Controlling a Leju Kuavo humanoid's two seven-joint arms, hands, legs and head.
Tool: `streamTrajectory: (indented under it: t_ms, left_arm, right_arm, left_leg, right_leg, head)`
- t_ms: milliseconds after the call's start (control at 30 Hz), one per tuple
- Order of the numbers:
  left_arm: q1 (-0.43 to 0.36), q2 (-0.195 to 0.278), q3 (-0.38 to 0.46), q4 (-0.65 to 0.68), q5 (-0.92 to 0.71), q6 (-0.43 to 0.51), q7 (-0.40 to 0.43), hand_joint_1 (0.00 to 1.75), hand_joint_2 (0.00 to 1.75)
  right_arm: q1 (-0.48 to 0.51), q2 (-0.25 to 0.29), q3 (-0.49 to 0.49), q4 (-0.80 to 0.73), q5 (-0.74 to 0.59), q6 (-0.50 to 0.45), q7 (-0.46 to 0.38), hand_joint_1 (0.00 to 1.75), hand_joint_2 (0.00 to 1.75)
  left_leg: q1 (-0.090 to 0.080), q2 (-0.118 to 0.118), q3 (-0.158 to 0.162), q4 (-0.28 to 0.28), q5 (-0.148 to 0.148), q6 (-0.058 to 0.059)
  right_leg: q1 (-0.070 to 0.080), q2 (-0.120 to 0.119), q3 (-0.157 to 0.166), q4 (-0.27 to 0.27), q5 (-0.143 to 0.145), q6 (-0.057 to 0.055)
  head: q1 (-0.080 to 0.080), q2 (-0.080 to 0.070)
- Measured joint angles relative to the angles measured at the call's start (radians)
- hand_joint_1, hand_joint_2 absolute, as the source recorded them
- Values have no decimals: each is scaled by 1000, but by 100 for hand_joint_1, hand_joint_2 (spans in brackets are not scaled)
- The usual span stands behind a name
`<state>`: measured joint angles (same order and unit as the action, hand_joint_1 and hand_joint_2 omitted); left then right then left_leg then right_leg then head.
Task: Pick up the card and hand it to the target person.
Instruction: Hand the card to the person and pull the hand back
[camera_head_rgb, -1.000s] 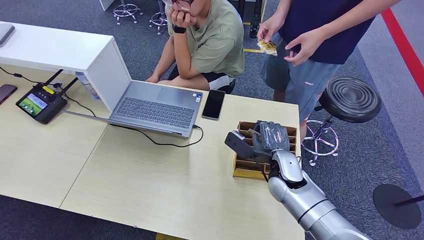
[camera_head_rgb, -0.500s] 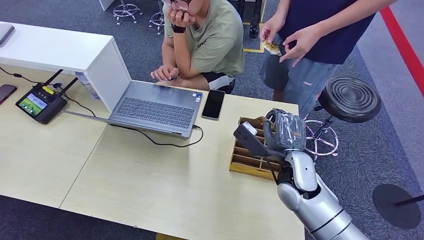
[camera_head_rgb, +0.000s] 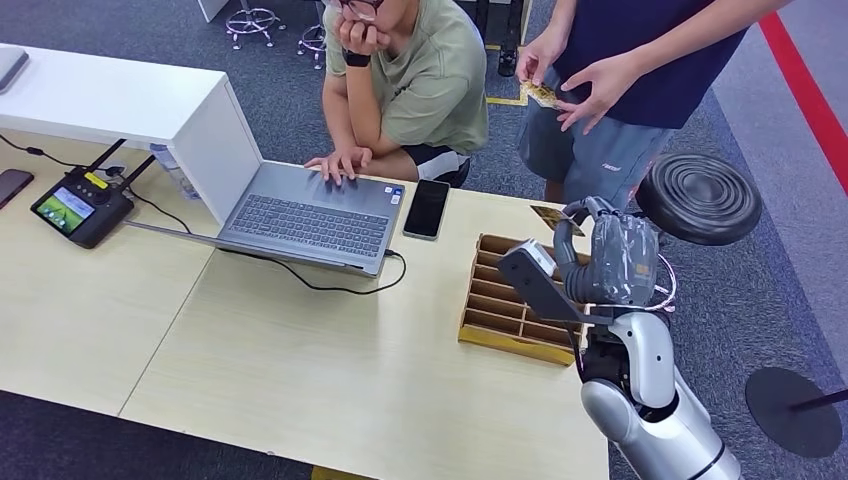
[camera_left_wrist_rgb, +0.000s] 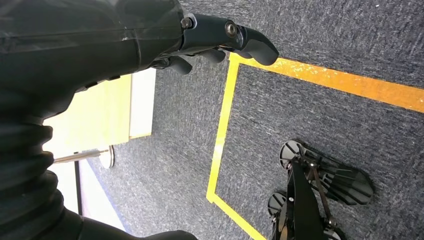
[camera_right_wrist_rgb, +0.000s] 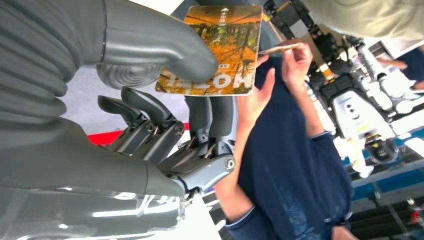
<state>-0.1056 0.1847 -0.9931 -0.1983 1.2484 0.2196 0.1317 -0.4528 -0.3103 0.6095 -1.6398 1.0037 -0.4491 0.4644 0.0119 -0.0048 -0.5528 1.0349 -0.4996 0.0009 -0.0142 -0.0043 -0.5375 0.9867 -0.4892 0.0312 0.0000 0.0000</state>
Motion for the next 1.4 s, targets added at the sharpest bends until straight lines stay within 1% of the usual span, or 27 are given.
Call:
streamTrajectory:
  t_ms: [233,300,467,633,1000,1300,1333,1400]
  left_arm:
    - [0,2,-2,-2,-2,-2,3,0,175]
    - [0,3,-5,-2,-5,-5,0,0,175]
    - [0,2,-18,-2,-18,-17,0,0,175]
    - [0,-1,-22,-2,-20,-19,3,0,175]
    - [1,0,-14,-4,-11,-25,16,0,175]
    - [1,2,-11,-4,-9,-44,-2,0,175]
    - [1,2,-13,-4,-12,-45,-2,0,131]
    - [1,4,-17,-4,-15,-48,-1,0,131]
  right_arm:
    - [1,3,-8,-2,7,-16,-8,175,175]
    - [2,9,-14,8,17,-43,-22,175,175]
    - [15,30,-36,40,71,-164,-99,175,175]
    - [18,45,-46,77,85,-206,-135,175,175]
    - [28,45,-55,72,82,-197,-143,175,175]
    - [42,37,-60,59,76,-188,-139,175,175]
    - [43,37,-61,58,75,-187,-138,169,175]
    - [44,37,-61,59,74,-186,-138,157,175]
  left_leg:
    - [0,0,0,0,0,0]
    - [0,0,0,0,0,0]
    - [0,0,0,0,0,0]
    - [0,1,1,-1,0,0]
    - [0,1,1,-1,0,0]
    - [0,1,1,-1,0,0]
    - [0,1,1,-1,0,0]
    - [0,1,1,-1,0,0]
  right_leg:
    - [0,0,0,0,0,0]
    - [0,0,0,0,0,0]
    - [0,0,0,0,0,0]
    - [0,1,1,-1,0,0]
    - [0,1,1,-1,0,0]
    - [0,1,1,0,0,0]
    - [0,1,1,0,0,0]
    - [0,1,1,-1,0,0]
  head:
    - [0,0]
    - [0,0]
    - [0,0]
    - [0,0]
    - [0,0]
    - [0,0]
    - [0,0]
    - [0,0]
